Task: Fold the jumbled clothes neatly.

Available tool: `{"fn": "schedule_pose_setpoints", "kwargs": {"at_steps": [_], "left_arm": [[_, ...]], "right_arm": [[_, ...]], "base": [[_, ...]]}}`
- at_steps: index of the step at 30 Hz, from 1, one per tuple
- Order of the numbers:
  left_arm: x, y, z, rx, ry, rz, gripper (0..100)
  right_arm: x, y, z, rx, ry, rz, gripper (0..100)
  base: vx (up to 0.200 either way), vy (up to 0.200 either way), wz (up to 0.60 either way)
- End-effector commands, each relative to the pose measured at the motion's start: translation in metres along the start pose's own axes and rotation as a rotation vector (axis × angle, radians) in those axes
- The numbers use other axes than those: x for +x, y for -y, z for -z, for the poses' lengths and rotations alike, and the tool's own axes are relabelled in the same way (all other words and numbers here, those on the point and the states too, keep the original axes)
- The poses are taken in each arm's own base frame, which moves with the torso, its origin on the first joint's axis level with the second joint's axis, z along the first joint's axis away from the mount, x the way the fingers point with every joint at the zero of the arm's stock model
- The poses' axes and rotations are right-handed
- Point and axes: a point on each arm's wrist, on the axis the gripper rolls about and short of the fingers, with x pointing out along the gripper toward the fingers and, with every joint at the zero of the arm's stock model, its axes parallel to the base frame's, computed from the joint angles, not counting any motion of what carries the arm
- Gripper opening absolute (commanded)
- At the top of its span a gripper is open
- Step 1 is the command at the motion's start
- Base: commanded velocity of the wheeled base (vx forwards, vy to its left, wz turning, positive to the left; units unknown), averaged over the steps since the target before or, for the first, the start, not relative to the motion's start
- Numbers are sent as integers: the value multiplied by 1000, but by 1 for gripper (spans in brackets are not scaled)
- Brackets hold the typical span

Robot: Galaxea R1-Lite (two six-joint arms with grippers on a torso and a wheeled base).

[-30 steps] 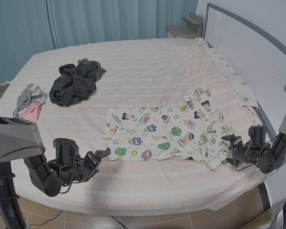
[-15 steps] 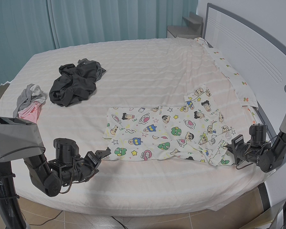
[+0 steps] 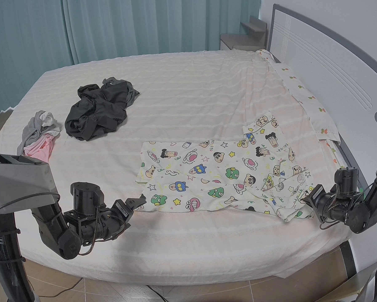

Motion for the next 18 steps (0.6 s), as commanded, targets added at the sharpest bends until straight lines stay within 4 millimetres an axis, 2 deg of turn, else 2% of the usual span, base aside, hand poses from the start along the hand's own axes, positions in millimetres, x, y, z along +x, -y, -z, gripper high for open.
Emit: {"fn": "schedule_pose_setpoints", "kwargs": {"at_steps": [1, 5, 6, 12, 15, 18], "left_arm": [[0, 0, 0, 0, 1, 0, 100], [0, 0, 0, 0, 1, 0, 100], [0, 0, 0, -1, 0, -1, 100], [0, 0, 0, 0, 1, 0, 100], [0, 0, 0, 0, 1, 0, 100], [0, 0, 0, 0, 1, 2, 100]], "right_arm": [[8, 17, 12, -23, -29, 83, 0], [11, 21, 14, -26, -30, 110, 0], [11, 22, 15, -28, -33, 114, 100], [5, 23, 16, -58, -32, 120, 100], [-11, 17, 11, -71, 16, 66, 100], [-34, 2, 2, -93, 90, -27, 100]], "base": [[0, 0, 0], [0, 0, 0], [0, 0, 0], [0, 0, 0], [0, 0, 0], [0, 0, 0]]}}
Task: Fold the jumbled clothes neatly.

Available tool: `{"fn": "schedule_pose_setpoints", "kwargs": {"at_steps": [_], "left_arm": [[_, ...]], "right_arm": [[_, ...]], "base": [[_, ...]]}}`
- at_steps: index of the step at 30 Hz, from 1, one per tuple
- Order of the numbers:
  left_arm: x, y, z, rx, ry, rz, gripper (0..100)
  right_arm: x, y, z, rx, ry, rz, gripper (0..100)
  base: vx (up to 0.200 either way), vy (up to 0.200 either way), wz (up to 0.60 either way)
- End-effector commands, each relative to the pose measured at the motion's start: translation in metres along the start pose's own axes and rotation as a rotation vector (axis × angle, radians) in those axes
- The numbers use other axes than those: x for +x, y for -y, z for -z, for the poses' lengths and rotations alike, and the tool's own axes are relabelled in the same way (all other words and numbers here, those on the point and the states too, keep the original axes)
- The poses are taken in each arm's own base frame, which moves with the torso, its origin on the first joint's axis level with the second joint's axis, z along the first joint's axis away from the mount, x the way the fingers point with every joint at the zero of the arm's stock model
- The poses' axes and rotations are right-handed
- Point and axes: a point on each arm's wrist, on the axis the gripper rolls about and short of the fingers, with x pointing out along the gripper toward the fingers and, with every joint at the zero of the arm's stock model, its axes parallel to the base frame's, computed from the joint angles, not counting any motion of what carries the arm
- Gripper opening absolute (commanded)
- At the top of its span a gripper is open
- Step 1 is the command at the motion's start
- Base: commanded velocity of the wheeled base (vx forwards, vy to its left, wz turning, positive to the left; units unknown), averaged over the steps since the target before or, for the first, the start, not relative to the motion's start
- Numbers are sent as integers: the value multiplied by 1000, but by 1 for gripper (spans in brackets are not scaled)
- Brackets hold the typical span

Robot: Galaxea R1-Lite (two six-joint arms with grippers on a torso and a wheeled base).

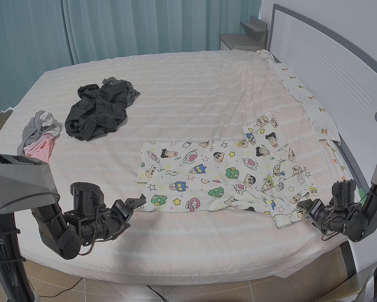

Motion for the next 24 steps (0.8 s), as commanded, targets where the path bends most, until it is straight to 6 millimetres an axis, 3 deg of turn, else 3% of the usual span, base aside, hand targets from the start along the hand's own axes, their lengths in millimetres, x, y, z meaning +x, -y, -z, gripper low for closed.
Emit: {"fn": "schedule_pose_setpoints", "kwargs": {"at_steps": [1, 5, 9, 13, 14, 24], "left_arm": [[0, 0, 0, 0, 2, 2, 100], [0, 0, 0, 0, 2, 2, 100], [0, 0, -1, -1, 2, 0, 100], [0, 0, 0, -1, 0, -1, 100], [0, 0, 0, -1, 0, -1, 100], [0, 0, -1, -1, 2, 0, 100]], "right_arm": [[-30, -13, -11, -20, 86, -97, 100], [-49, -38, -26, -42, 154, -226, 100], [-47, -50, -21, -63, 110, -289, 100], [-33, -56, -6, -59, 25, -306, 100], [-21, -59, -2, -51, 2, -297, 100], [35, -53, 5, -45, -43, -228, 100]], "base": [[0, 0, 0], [0, 0, 0], [0, 0, 0], [0, 0, 0], [0, 0, 0], [0, 0, 0]]}}
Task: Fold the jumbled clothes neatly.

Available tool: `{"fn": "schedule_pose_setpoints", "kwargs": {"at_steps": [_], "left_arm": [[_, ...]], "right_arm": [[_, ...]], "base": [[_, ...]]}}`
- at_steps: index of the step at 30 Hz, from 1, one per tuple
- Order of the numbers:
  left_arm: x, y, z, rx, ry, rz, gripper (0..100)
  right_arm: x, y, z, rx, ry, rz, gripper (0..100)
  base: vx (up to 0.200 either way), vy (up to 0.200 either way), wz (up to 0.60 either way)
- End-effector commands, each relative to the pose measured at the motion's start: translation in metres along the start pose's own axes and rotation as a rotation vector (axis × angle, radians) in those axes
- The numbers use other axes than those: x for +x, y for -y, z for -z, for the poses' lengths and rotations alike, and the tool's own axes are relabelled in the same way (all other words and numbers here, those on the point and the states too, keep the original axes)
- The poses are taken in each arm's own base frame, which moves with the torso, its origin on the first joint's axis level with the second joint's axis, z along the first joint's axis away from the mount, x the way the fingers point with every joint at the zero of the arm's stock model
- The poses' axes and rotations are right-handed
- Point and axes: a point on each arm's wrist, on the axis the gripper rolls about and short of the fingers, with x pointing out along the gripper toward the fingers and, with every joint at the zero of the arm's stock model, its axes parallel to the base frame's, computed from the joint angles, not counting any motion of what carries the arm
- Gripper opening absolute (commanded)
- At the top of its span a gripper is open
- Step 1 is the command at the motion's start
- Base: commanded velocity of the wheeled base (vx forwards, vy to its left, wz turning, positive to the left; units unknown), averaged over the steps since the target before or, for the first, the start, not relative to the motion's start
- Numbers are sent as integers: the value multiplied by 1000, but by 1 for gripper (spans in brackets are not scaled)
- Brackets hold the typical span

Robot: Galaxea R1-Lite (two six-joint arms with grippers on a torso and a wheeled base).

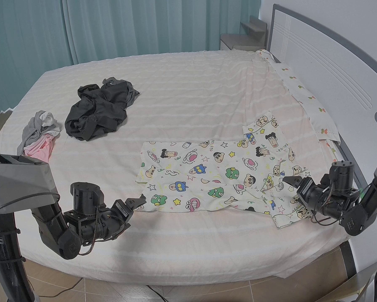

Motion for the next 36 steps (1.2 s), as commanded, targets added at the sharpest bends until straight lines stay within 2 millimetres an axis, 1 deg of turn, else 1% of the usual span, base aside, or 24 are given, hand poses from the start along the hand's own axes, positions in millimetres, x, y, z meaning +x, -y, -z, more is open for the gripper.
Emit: {"fn": "schedule_pose_setpoints", "kwargs": {"at_steps": [1, 3, 5, 10, 11, 16, 21, 22, 23, 25, 26, 29, 33, 36], "left_arm": [[0, 0, 0, -1, 2, 0, 100], [0, 0, 0, -1, 2, 0, 100], [0, 0, -1, -2, 3, 0, 100], [0, 0, -2, -2, 5, 1, 100], [1, -1, -1, -2, 4, -1, 100], [0, -1, -1, -2, 4, -1, 100], [0, -1, -1, -2, 4, -1, 100], [0, -1, -1, -2, 4, -1, 100], [0, -1, -1, -3, 3, -2, 100], [0, -1, -1, -3, 3, -2, 100], [0, -1, -1, -2, 4, -1, 100], [0, -1, -1, -2, 5, -1, 100], [-1, 0, -1, -2, 6, 0, 100], [-1, 0, -2, 0, 10, 0, 100]], "right_arm": [[40, 21, 6, 17, -29, 62, 100], [48, 27, -3, 29, 1, 73, 100], [49, 31, -13, 42, 33, 76, 100], [46, 39, -25, 58, 71, 88, 100], [44, 44, -29, 68, 83, 101, 100], [42, 52, -38, 86, 110, 118, 100], [36, 45, -44, 76, 143, 85, 100], [29, 35, -48, 63, 168, 49, 100], [27, 33, -47, 59, 167, 43, 100], [15, 17, -42, 18, 165, 2, 100], [10, 9, -36, -23, 149, -16, 100], [3, 2, -20, -195, 103, -21, 100], [7, 3, -1, -419, 41, -3, 100], [19, 7, 14, -516, 12, 42, 100]], "base": [[0, 0, 0], [0, 0, 0], [0, 0, 0], [0, 0, 0], [0, 0, 0], [0, 0, 0], [0, 0, 0], [0, 0, 0], [0, 0, 0], [0, 0, 0], [0, 0, 0], [0, 0, 0], [0, 0, 0], [0, 0, 0]]}}
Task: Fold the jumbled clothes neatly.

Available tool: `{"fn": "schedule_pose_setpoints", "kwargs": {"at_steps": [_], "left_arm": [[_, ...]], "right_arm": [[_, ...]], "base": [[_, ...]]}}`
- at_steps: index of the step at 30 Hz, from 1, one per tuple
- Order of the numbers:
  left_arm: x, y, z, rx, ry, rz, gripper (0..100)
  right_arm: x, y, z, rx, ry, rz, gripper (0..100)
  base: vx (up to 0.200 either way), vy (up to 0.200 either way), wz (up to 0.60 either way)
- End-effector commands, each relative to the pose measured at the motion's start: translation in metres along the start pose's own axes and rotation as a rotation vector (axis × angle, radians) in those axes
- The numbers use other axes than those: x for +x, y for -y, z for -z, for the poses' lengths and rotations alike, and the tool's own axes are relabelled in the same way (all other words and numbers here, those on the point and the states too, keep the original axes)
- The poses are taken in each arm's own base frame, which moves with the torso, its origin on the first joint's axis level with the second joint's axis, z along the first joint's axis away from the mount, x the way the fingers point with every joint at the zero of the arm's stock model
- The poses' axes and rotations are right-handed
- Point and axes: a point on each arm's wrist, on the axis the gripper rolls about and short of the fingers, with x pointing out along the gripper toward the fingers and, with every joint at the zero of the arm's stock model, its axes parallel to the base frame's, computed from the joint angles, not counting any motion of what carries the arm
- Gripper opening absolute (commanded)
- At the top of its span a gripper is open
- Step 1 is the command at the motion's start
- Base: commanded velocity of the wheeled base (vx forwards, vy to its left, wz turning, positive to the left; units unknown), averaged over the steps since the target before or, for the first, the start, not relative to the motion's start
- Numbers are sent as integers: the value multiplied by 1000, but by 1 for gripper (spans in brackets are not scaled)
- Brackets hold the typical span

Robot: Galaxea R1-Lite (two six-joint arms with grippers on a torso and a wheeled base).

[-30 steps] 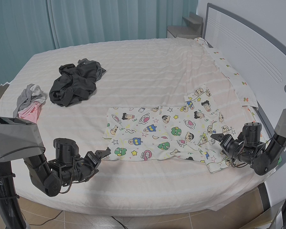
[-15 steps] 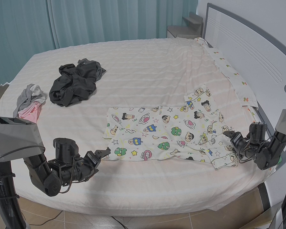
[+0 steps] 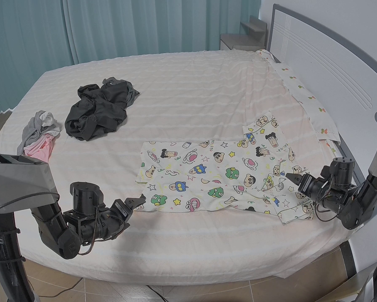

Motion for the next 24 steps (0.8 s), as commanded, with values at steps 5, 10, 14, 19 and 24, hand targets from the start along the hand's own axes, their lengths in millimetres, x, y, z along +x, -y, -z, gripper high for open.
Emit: {"fn": "schedule_pose_setpoints", "kwargs": {"at_steps": [5, 10, 14, 19, 24], "left_arm": [[-1, 1, 0, 2, 5, 3, 100], [-2, 1, 0, 2, 4, 1, 100], [-3, 1, 0, 5, 13, 19, 100], [-5, 0, 1, 11, 27, 46, 100], [-6, 1, 1, 13, 31, 54, 100]], "right_arm": [[19, -15, 54, -281, -142, 25, 100], [28, -20, 67, -423, -149, 53, 100], [38, -21, 64, -469, -102, 88, 100], [45, -21, 59, -488, -72, 116, 100], [51, -17, 64, -501, -75, 128, 0]], "base": [[0, 0, 0], [0, 0, 0], [0, 0, 0], [0, 0, 0], [0, 0, 0]]}}
